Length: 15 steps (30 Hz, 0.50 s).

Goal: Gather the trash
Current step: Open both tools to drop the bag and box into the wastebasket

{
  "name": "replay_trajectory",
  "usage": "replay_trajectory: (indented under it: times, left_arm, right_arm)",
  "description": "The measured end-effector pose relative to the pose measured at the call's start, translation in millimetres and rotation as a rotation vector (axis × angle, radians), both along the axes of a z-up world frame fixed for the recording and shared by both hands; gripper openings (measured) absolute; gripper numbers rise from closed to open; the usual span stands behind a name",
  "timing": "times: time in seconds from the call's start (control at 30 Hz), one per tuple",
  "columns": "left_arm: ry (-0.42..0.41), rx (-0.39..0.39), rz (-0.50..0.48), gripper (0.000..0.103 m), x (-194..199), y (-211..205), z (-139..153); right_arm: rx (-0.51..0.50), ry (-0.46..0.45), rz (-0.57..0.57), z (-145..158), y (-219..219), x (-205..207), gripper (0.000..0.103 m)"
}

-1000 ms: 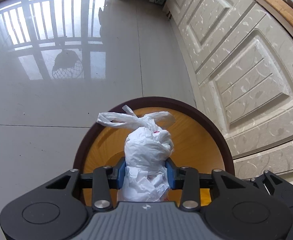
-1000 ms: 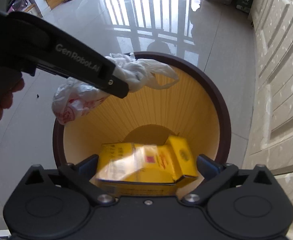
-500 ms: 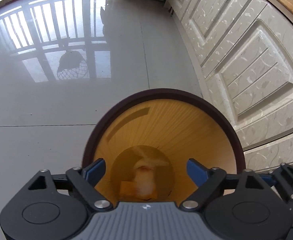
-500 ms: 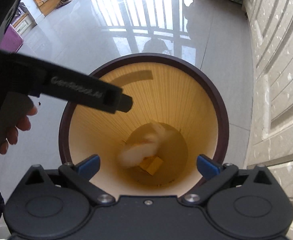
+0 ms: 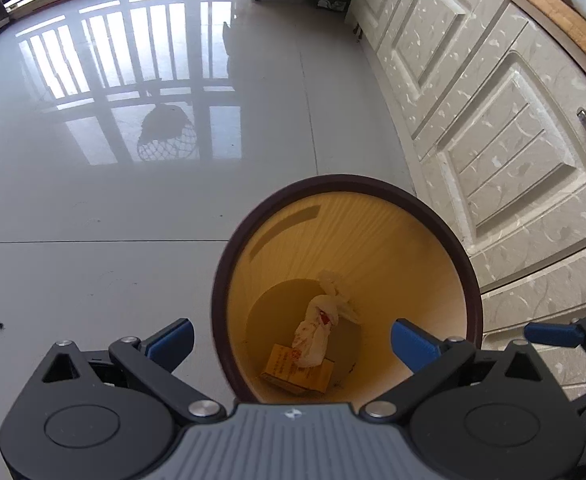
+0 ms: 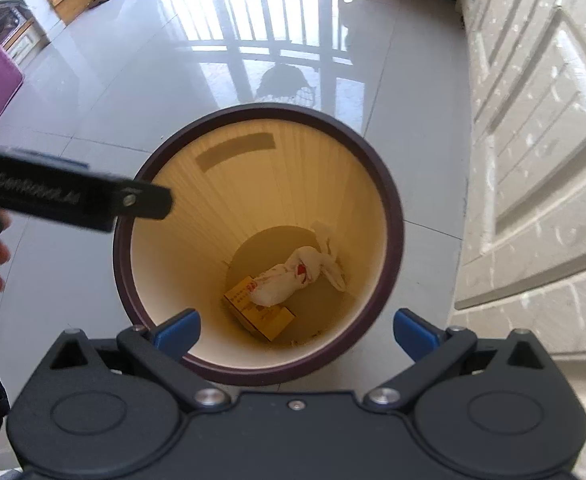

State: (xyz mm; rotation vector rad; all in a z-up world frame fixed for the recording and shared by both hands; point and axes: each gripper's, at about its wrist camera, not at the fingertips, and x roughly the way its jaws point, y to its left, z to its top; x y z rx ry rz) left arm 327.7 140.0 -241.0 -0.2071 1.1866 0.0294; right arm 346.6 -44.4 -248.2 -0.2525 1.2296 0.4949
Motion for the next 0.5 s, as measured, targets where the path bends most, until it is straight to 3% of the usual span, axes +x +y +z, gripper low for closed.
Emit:
replay_trajectory:
  times: [0.5]
  left_arm:
    - [-0.056,0.056,0.045,0.103,-56,1,78]
  right_arm:
    - [0.022,-0.106,-0.068,78,-20,-29,0.103]
